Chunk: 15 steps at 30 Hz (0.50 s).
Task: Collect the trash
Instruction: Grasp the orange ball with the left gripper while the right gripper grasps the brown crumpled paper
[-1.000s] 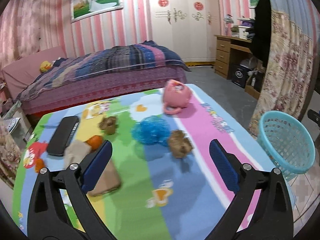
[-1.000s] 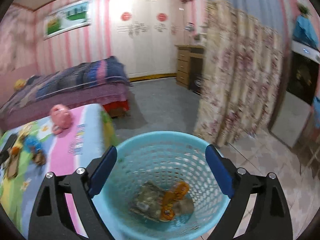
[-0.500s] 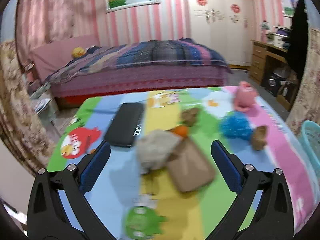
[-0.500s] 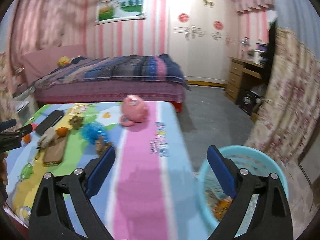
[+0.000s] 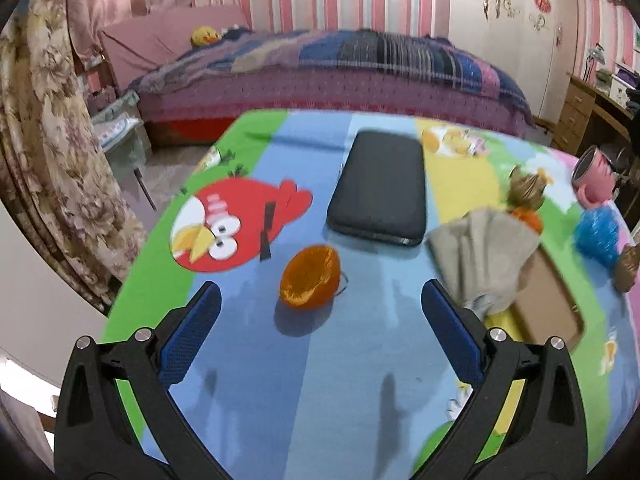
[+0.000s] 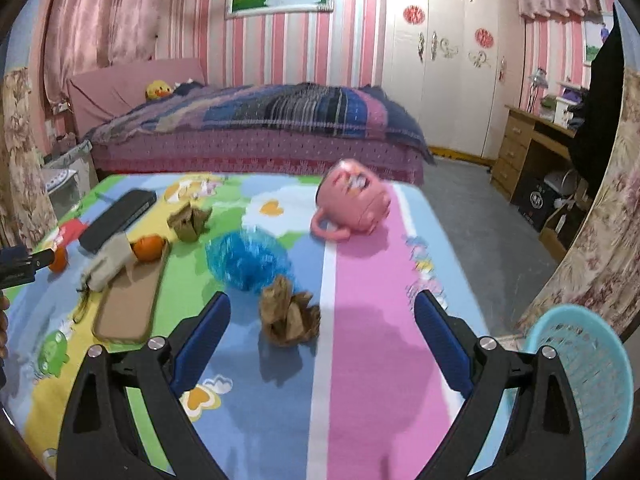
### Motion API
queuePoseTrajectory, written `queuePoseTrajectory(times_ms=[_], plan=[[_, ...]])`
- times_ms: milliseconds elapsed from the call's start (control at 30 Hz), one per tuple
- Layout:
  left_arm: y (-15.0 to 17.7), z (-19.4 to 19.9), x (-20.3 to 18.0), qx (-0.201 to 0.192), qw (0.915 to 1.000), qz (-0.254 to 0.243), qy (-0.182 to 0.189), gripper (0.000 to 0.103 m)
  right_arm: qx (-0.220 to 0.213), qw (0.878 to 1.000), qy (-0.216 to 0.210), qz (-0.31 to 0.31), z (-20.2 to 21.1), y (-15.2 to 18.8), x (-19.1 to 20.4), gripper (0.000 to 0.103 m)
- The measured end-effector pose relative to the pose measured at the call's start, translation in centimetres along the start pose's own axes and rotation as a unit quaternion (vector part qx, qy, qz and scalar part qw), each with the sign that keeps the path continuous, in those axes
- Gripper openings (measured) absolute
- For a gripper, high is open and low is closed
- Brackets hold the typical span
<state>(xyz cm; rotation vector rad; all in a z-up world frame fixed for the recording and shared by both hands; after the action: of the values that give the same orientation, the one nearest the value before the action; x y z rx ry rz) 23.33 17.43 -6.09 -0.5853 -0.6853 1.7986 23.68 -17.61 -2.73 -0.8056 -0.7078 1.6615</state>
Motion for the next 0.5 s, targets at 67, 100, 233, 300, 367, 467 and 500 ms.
queuePoseTrajectory(times_ms=[67, 100, 233, 300, 367, 467, 500], plan=[[0.1, -1.1, 0.4, 0.007, 1.0000, 0.004, -0.004, 0.091, 0.001, 1.000, 0.003, 0.006, -0.4, 0.3, 0.0, 0.091], [0.1, -1.5, 0.6, 0.011, 0.9999, 0.006, -0.008, 0.090, 0.003, 1.000, 0.006, 0.008, -0.8, 0.5, 0.0, 0.091], [0.0, -3.4, 1.8, 0.033, 0.9991, 0.027, -0.005, 0.073, 0.017, 1.000, 0.005, 0.007, -2.0, 1.2, -0.5, 0.091], [-0.1, -4.0, 2.5, 0.041, 0.9980, 0.048, 0.005, 0.066, 0.025, 1.000, 0.006, 0.007, -2.5, 1.6, -0.7, 0.091], [-0.5, -3.7, 2.3, 0.035, 0.9975, 0.054, 0.028, 0.042, 0.028, 1.000, 0.004, 0.006, -2.9, 1.7, -0.7, 0.091], [-0.4, -3.7, 1.2, 0.037, 0.9978, 0.039, 0.039, 0.031, 0.025, 1.000, 0.001, 0.008, -3.0, 1.5, -0.5, 0.091], [-0.3, -3.5, 0.7, 0.035, 0.9984, 0.028, 0.036, 0.030, 0.024, 1.000, -0.001, 0.011, -3.0, 1.4, -0.3, 0.091]])
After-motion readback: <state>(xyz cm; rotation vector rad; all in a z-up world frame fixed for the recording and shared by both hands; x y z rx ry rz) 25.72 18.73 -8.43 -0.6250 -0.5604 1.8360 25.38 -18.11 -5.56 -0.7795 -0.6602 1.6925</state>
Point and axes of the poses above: each gripper's, at about its wrist camera, not at the fingertips, and z roughly against the way its jaws point, x to its left, y to its underside, the point moved 4 cm from there along -z, roughly the way its jaws point, and after that the axes turned 8 degrees about z, right-handed, at the moved point
